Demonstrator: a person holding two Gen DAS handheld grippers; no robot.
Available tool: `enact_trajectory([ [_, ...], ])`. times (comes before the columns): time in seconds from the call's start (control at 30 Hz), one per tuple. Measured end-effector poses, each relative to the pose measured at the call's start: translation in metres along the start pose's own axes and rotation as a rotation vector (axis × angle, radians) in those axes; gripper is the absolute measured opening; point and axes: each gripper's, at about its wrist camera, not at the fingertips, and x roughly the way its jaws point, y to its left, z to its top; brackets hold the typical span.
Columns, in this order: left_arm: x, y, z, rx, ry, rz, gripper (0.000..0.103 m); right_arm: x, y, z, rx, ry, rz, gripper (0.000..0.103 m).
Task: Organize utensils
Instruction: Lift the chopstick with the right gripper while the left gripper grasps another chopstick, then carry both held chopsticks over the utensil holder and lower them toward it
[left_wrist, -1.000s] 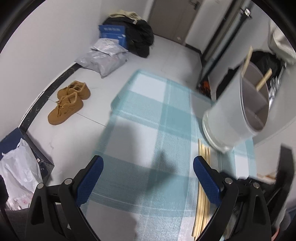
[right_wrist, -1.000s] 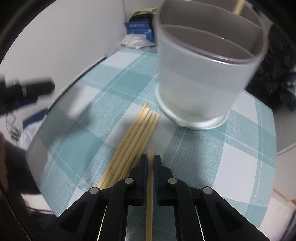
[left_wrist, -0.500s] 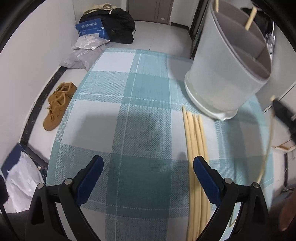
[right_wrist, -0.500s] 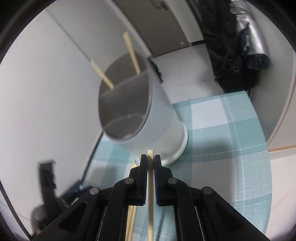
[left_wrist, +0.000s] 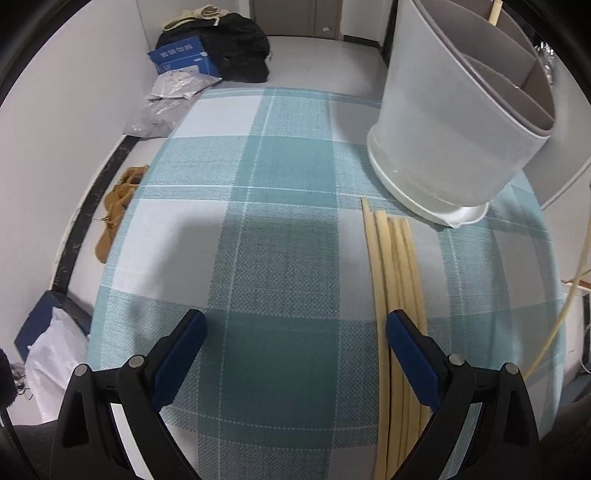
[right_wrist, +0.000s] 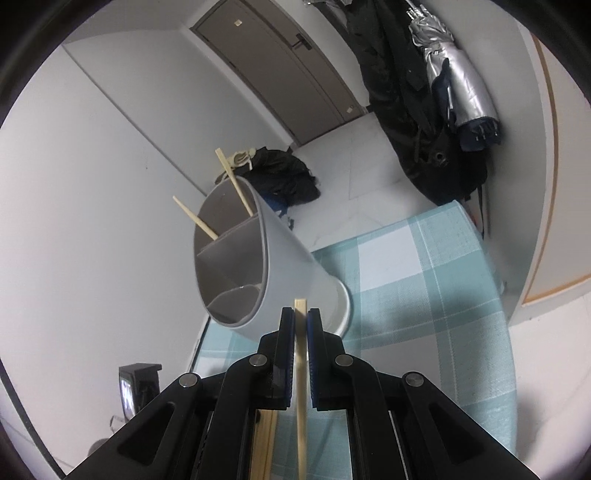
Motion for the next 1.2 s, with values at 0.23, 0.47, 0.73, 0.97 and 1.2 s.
enact_trajectory([
  [0.23,0.002,-0.008,0.004,0.073,-0.018,0.056,0.097,-0.009,0.002,0.000,-0.009,-0.003,0.000,0.006],
  [0.47,0.012,-0.008,0.029,0.093,-0.038,0.032,0.081,-0.015,0.009,0.002,-0.036,-0.027,0.004,0.006],
  [0.73,0.011,-0.018,0.042,0.090,-0.015,-0.044,0.007,-0.016,0.007,0.002,-0.035,-0.025,0.004,0.006],
  [0.97,0.006,-0.015,0.045,0.022,-0.004,-0.066,0.001,-0.019,0.016,0.004,-0.071,-0.044,0.003,0.006],
  [1.2,-0.042,-0.008,0.039,-0.028,-0.170,-0.128,0.001,-0.026,0.033,-0.005,-0.144,-0.065,0.002,0.006],
])
